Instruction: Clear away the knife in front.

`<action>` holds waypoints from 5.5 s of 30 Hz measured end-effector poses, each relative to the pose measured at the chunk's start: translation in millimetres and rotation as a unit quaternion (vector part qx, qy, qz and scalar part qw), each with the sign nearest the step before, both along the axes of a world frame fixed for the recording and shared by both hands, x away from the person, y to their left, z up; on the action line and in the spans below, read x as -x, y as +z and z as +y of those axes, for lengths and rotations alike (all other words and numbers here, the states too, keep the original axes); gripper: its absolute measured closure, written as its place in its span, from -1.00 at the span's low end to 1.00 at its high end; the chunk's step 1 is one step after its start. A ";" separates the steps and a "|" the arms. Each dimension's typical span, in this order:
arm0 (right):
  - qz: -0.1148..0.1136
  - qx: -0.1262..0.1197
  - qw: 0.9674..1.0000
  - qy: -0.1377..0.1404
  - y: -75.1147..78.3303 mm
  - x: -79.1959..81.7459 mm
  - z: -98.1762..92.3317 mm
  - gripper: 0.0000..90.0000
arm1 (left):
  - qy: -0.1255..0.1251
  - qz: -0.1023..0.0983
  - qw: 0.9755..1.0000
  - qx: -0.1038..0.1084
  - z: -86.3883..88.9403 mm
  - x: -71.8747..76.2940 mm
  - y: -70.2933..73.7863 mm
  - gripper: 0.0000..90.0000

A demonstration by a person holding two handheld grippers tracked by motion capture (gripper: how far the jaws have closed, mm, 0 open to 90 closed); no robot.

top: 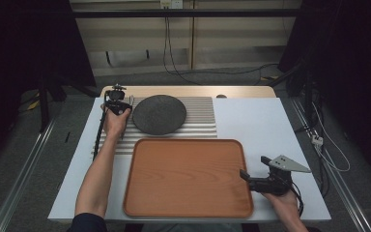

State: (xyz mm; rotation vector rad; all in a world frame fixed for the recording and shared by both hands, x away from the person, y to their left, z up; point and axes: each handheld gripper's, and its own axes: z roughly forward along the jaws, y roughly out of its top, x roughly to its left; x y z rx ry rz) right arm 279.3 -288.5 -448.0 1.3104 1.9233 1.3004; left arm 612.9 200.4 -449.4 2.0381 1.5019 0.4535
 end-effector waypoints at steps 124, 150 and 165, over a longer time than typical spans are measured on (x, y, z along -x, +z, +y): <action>-0.001 0.011 1.000 0.002 1.5 2.2 3.9 -0.95 | -0.144 -0.030 0.989 0.006 -34.9 142.6 75.0 0.78; -0.001 0.012 1.000 0.003 1.4 1.5 4.4 -0.95 | -0.199 -0.010 0.980 0.009 -72.7 189.5 58.5 0.78; -0.002 0.013 1.000 0.004 1.6 1.6 4.7 -0.95 | -0.211 0.027 0.977 0.001 -93.0 205.6 40.8 0.77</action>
